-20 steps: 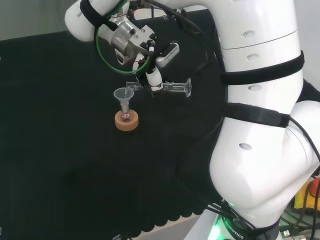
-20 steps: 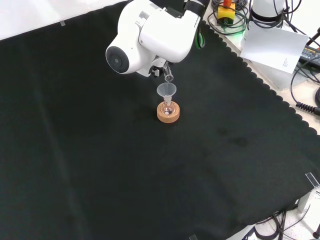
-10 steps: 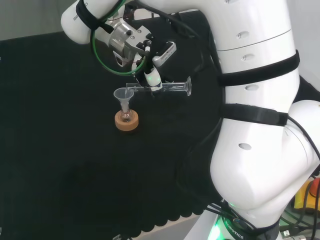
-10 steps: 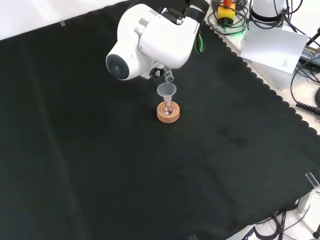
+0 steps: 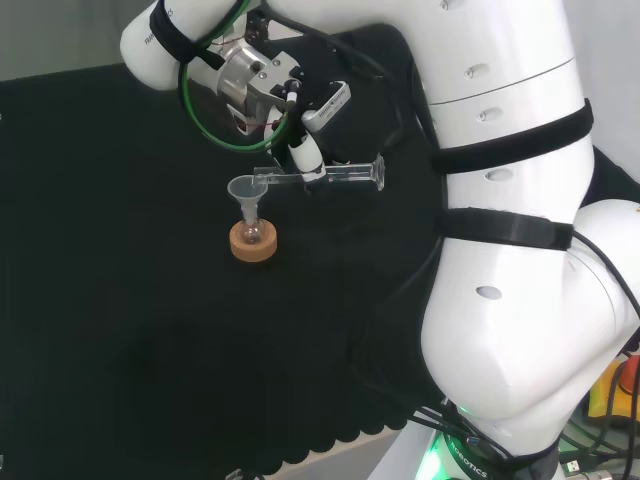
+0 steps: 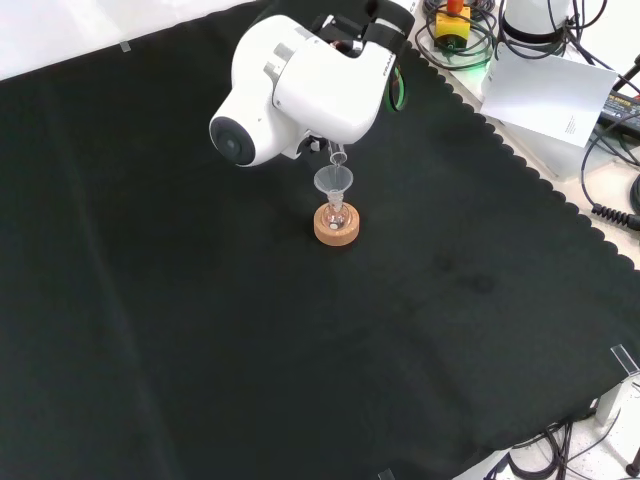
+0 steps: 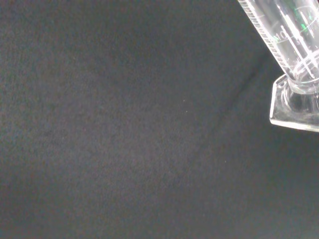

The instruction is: Pour the water from the graduated cylinder into the round-bottom flask.

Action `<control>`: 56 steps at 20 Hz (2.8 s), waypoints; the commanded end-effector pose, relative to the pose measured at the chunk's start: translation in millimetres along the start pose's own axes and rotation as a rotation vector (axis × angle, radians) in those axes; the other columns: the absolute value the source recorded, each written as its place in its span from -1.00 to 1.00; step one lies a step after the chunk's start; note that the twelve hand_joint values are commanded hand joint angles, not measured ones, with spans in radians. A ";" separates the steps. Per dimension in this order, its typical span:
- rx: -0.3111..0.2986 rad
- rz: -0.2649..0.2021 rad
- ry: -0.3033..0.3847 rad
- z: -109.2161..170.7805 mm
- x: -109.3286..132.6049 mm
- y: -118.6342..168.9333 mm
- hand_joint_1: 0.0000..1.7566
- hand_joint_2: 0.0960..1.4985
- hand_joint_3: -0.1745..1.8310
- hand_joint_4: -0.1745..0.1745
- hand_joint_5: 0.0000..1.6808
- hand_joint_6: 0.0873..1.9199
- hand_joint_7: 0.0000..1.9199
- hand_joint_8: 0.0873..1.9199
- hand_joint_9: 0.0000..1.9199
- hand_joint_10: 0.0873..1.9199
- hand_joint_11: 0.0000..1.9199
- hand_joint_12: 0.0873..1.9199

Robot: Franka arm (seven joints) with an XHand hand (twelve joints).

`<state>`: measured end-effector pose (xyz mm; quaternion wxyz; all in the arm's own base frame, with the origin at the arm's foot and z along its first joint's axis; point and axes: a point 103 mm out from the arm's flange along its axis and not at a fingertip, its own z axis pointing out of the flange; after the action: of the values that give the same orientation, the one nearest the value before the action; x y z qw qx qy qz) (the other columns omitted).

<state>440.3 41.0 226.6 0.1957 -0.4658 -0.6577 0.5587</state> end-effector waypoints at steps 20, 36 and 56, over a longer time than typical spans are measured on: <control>0.063 0.028 -0.012 -2.4 -1.6 -2.8 0.42 0.49 -0.83 -1.00 0.08 0.11 -0.02 0.09 0.48 -1.00 0.25 -0.23; 0.076 0.033 -0.026 -8.7 0.9 -5.1 0.42 0.49 -0.83 -1.00 0.09 0.10 -0.01 0.08 0.49 -1.00 0.26 -0.24; 0.089 0.030 -0.026 -11.7 4.8 -3.2 0.42 0.49 -0.83 -1.00 0.10 0.09 0.00 0.07 0.50 -1.00 0.26 -0.24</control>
<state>445.2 50.0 232.9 0.1979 -0.4597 -0.6274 0.5966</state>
